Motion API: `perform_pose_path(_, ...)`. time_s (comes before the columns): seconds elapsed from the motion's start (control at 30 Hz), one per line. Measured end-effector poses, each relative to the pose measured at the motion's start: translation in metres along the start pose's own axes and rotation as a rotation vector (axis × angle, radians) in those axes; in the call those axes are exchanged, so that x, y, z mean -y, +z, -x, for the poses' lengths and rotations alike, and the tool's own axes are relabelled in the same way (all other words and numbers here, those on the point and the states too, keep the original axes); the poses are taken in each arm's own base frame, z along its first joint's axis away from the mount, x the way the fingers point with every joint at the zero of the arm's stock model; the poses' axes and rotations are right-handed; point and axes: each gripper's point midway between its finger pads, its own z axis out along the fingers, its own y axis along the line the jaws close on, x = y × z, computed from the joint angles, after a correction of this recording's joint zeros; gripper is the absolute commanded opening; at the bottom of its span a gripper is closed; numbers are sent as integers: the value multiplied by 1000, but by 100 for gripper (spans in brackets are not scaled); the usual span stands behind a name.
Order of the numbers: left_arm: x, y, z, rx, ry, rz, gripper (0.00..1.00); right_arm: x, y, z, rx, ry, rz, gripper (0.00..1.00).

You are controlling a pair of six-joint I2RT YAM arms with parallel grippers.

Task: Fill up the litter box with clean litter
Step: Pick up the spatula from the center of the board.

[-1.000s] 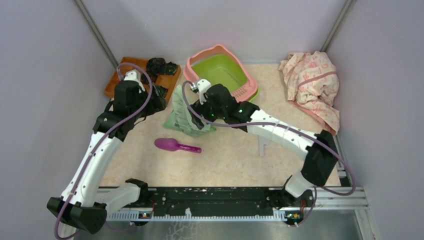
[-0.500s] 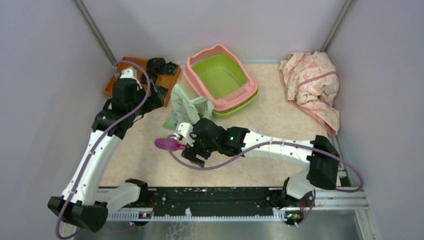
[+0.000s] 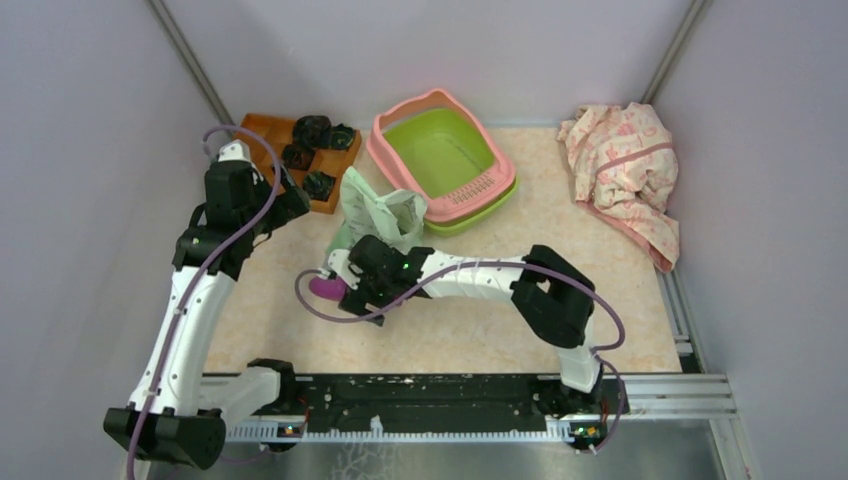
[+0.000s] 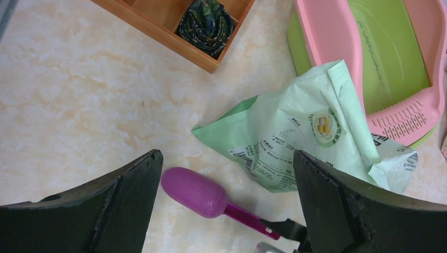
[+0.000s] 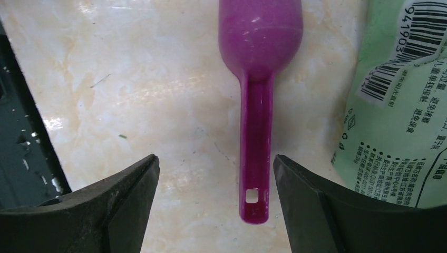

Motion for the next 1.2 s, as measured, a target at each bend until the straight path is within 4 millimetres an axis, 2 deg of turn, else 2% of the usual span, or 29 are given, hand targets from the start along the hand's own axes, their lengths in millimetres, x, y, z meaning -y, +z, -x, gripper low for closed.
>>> perform_pose_path(0.1, -1, 1, -5, -14, 0, -3, 99, 9, 5, -5, -9, 22, -2, 79)
perform_pose_path(0.27, -2, 5, -16, -46, 0, -10, 99, 22, 15, 3, 5, 42, -8, 73)
perform_pose_path(0.4, -1, 6, -22, -61, 0, -20, 99, 22, 25, 0, -5, 48, 6, 67)
perform_pose_path(0.53, -1, 6, -23, -66, -2, -24, 99, 18, 35, -10, -35, 53, 28, 62)
perform_pose_path(0.7, 2, 7, -23, -64, -5, -37, 97, 17, 36, -13, -42, 55, 30, 42)
perform_pose_path(0.83, 4, 7, -24, -65, -7, -52, 97, 20, 36, -15, -54, 58, 13, 31)
perform_pose_path(0.93, 6, 6, -24, -65, -7, -63, 97, 22, 35, -18, -65, 60, -3, 13)
perform_pose_path(0.97, 6, 5, -23, -64, -8, -66, 97, 22, 35, -19, -67, 59, -5, 9)
perform_pose_path(1.03, 7, 4, -23, -64, -8, -72, 96, 23, 35, -21, -69, 66, -16, 8)
perform_pose_path(1.1, 8, 3, -23, -63, -8, -78, 96, 23, 32, -25, -73, 71, -23, 1)
perform_pose_path(1.2, 11, 3, -23, -64, -8, -92, 96, 21, 25, -33, -85, 79, -28, 0)
